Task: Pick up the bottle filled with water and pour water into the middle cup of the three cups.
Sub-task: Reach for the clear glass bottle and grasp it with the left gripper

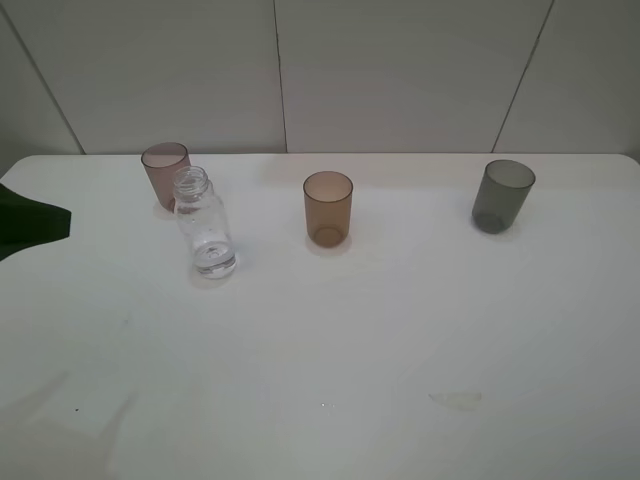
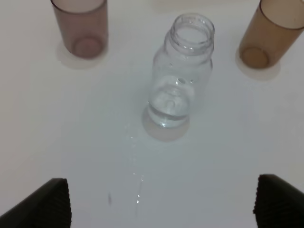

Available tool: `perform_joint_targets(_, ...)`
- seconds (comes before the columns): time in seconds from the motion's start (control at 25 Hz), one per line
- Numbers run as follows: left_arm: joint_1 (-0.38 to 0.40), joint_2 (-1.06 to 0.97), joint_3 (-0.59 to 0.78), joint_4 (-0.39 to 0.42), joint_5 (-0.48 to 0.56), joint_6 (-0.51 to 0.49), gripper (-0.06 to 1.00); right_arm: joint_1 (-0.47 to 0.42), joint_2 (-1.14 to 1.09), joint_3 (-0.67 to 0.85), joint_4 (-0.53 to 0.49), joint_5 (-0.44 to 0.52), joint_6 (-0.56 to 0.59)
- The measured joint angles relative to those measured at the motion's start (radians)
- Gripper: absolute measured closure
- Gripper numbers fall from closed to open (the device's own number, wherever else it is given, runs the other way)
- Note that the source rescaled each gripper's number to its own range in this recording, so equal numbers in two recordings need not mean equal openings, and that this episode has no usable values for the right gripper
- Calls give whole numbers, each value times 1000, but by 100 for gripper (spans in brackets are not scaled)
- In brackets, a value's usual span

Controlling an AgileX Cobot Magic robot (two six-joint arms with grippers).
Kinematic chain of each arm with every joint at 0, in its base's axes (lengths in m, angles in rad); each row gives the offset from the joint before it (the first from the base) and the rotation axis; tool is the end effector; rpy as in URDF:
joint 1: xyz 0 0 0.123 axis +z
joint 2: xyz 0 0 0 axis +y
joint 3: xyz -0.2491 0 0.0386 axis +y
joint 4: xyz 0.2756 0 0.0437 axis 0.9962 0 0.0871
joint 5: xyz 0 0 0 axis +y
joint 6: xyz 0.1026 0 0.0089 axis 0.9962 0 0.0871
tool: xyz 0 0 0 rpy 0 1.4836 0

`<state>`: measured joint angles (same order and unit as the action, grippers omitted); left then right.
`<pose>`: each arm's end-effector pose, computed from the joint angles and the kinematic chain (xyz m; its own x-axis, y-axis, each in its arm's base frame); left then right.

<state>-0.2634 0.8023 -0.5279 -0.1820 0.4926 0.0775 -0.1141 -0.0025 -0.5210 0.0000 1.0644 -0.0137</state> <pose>0.2023 -0.0637 0.2323 -0.6266 0.0832 -0.7749 0.2729 0.9548 -0.1182 0.0598 -0.0069 0.2914 -0.4370 0.0363 -0.8987 0.1079 0.9941 -0.0123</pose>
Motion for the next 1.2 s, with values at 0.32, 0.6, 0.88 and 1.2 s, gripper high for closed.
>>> perform_joint_targets(0.32,-101,303,66,-85,-332,26,-3,0,0,0,0,0,0)
perform_joint_targets(0.6,-266,528,225,-89,-870,27,-3,0,0,0,0,0,0)
perform_joint_targets(0.88,-290,746,327,-93,-1326,-18,-3,0,0,0,0,0,0)
perform_joint_targets(1.2,-290,985,333,-92,-1684,-36,-3,0,0,0,0,0,0)
